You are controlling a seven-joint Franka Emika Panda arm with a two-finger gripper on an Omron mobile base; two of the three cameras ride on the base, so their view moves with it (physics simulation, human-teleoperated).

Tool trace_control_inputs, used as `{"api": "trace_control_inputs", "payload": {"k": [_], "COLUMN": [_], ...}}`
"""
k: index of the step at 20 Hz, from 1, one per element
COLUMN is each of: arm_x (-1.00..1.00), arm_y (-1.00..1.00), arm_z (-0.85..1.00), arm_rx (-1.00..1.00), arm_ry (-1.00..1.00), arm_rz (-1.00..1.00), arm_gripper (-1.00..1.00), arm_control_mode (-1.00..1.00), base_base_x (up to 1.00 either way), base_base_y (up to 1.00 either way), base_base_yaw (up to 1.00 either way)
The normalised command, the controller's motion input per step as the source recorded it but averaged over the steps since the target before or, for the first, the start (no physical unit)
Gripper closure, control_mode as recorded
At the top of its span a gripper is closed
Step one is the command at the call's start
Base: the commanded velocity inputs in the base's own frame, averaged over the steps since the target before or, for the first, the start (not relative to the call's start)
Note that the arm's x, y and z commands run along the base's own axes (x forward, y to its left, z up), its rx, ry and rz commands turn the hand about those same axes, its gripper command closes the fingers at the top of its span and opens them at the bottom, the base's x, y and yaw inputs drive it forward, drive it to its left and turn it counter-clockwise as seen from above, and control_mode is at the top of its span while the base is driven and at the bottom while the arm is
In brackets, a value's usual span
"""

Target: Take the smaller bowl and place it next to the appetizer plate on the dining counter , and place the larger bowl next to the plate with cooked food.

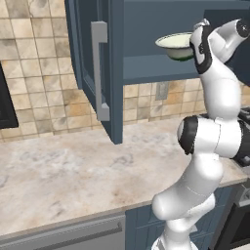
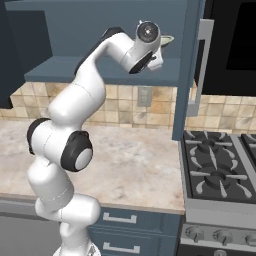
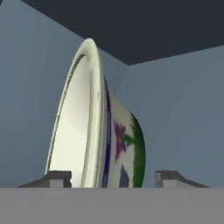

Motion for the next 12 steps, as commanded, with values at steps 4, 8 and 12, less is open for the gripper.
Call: {"api": "trace_control_inputs", "payload": {"k": [4,8,12], "arm_x": [0.00,-0.14,-0.77], "arm_y": [0.77,0.66,0.06], "arm_z": [-0.86,-0.96,-0.09], "arm_rx": [0.00,-0.03,0.00], "arm_ry": [0.02,0.08,-0.07], "arm_rz": [-0.01,-0.05,-0.09], "arm_gripper": [1.00,1.00,1.00], "arm_control_mode": [-1.00,-1.00,-1.00], "base_base_x": [0.00,0.00,0.00], "base_base_y": [0.00,0.00,0.00], "base_base_yaw": [0.00,0.00,0.00]}}
